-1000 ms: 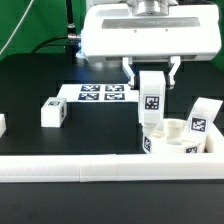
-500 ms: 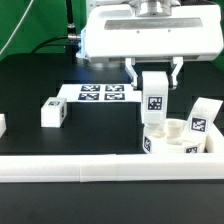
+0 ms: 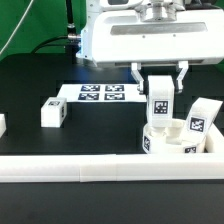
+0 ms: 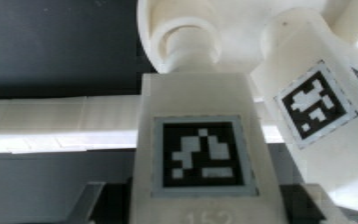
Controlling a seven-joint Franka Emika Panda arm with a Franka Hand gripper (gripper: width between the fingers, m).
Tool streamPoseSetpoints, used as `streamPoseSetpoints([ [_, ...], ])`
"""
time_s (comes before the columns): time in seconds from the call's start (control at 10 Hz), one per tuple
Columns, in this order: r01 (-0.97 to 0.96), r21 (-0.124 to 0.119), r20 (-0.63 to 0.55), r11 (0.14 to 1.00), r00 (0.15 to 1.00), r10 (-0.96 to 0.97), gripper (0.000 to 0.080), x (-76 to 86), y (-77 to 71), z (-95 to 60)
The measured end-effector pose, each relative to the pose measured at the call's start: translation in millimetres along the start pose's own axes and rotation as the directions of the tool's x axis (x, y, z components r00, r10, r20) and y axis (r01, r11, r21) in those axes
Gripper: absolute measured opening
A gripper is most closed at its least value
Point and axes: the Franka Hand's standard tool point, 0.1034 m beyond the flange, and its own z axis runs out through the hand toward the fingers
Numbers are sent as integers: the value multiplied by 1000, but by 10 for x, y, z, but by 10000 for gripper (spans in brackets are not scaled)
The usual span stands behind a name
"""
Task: Assemble stool
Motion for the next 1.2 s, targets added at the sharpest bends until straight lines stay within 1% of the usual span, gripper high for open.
streamPoseSetpoints([
  [0.3, 1, -4, 9, 1000, 1000, -1, 337, -52, 23, 39],
  [0.6, 4, -13, -23, 1000, 1000, -5, 337, -69, 48, 82],
  [0.8, 4, -12, -15, 1000, 1000, -4, 337, -67, 47, 82],
  [0.9, 4, -11, -3, 1000, 1000, -4, 337, -93, 46, 93],
  [1.0, 4, -11, -3, 1000, 1000, -4, 440, -94, 46, 94],
  [1.1, 3, -10, 2, 1000, 1000, -3, 570, -97, 41, 95],
  [1.2, 3, -7, 7, 1000, 1000, -3, 627, -76, 25, 85],
])
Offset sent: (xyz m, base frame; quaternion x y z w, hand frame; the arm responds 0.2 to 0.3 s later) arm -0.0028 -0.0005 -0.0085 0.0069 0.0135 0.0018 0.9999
